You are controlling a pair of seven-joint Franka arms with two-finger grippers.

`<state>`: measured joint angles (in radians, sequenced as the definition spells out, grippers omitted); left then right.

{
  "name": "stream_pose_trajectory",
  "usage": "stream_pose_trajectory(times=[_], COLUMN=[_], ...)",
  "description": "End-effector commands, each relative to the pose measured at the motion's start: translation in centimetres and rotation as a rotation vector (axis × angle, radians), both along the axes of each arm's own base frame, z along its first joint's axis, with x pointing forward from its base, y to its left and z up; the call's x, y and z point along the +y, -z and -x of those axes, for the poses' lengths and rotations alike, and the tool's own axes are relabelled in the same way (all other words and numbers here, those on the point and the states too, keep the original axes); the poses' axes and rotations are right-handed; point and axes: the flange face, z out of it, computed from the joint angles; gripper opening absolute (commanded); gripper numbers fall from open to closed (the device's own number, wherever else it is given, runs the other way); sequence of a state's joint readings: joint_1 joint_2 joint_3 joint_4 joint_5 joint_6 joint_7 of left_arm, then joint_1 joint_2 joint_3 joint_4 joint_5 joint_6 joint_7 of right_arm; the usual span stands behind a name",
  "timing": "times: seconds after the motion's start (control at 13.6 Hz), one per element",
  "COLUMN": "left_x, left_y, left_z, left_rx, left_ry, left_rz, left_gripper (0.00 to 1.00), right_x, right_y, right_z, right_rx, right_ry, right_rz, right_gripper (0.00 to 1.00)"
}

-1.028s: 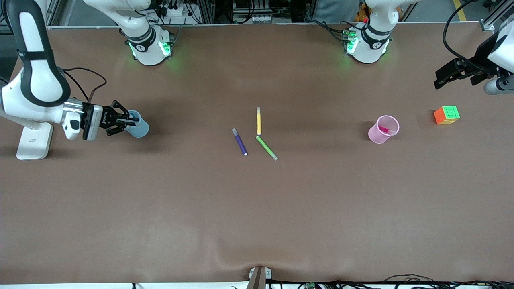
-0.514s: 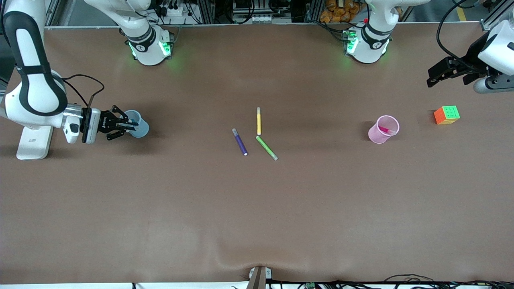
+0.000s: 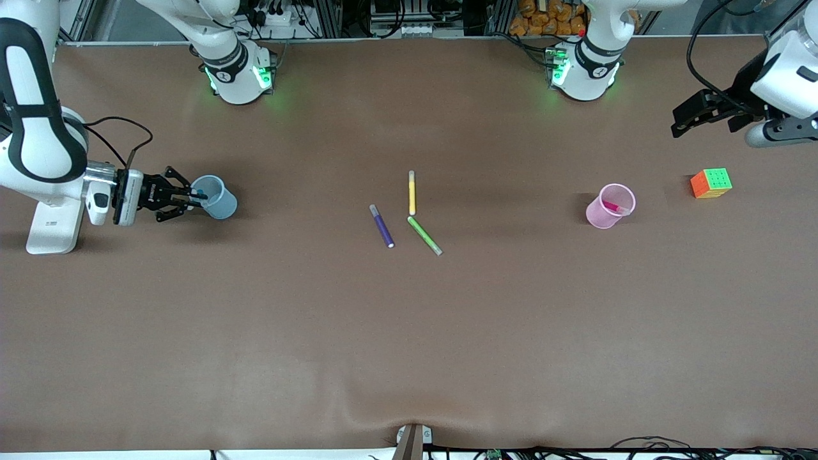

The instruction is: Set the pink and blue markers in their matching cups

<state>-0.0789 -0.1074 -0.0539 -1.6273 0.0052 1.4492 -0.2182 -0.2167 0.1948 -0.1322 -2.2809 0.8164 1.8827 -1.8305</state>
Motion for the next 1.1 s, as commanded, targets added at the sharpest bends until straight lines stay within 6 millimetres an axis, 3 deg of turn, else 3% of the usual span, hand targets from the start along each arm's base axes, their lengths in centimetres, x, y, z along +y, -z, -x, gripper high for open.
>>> stream_pose_trajectory(times=[0.0, 0.07, 0.22, 0.44, 0.66, 0.81, 0.88, 1.03], left_x=[0.1, 0.3, 0.5, 0.4, 0.7, 0.7, 0.7, 0.8], left_y=[0.4, 0.4, 0.1, -0.3, -0.5, -0.5, -0.5, -0.4], left_z=[0.5, 0.5, 0.6, 0.7, 0.7, 0.7, 0.7, 0.8], left_rx=[0.012, 0.010, 0.004, -0.005, -0.010, -0.011, -0.010, -0.007], left_ry=[-0.016, -0.019, -0.022, -0.021, -0.025, -0.025, -0.025, -0.028], left_rz=[-0.003, -0.003, -0.004, -0.003, -0.002, -0.002, -0.002, -0.002], left_gripper=[1.00, 1.00, 1.00, 1.00, 1.00, 1.00, 1.00, 1.00], right_x=[-0.6, -0.5, -0.6, -1.9, -2.2, -0.8, -0.1, 1.4], right_y=[0.2, 0.2, -2.0, -8.8, -17.5, -23.3, -25.6, -27.8], right_z=[0.1, 0.2, -1.4, -5.7, -9.9, -12.0, -12.7, -12.9], right_rx=[-0.007, 0.007, 0.035, 0.218, 0.435, 0.576, 0.566, 0.557], right_ry=[0.004, 0.005, 0.034, 0.133, 0.330, 0.481, 0.497, 0.504], right_rz=[-0.029, -0.039, -0.049, 0.052, 0.226, 0.370, 0.458, 0.542], right_gripper=[1.00, 1.00, 1.00, 1.00, 1.00, 1.00, 1.00, 1.00])
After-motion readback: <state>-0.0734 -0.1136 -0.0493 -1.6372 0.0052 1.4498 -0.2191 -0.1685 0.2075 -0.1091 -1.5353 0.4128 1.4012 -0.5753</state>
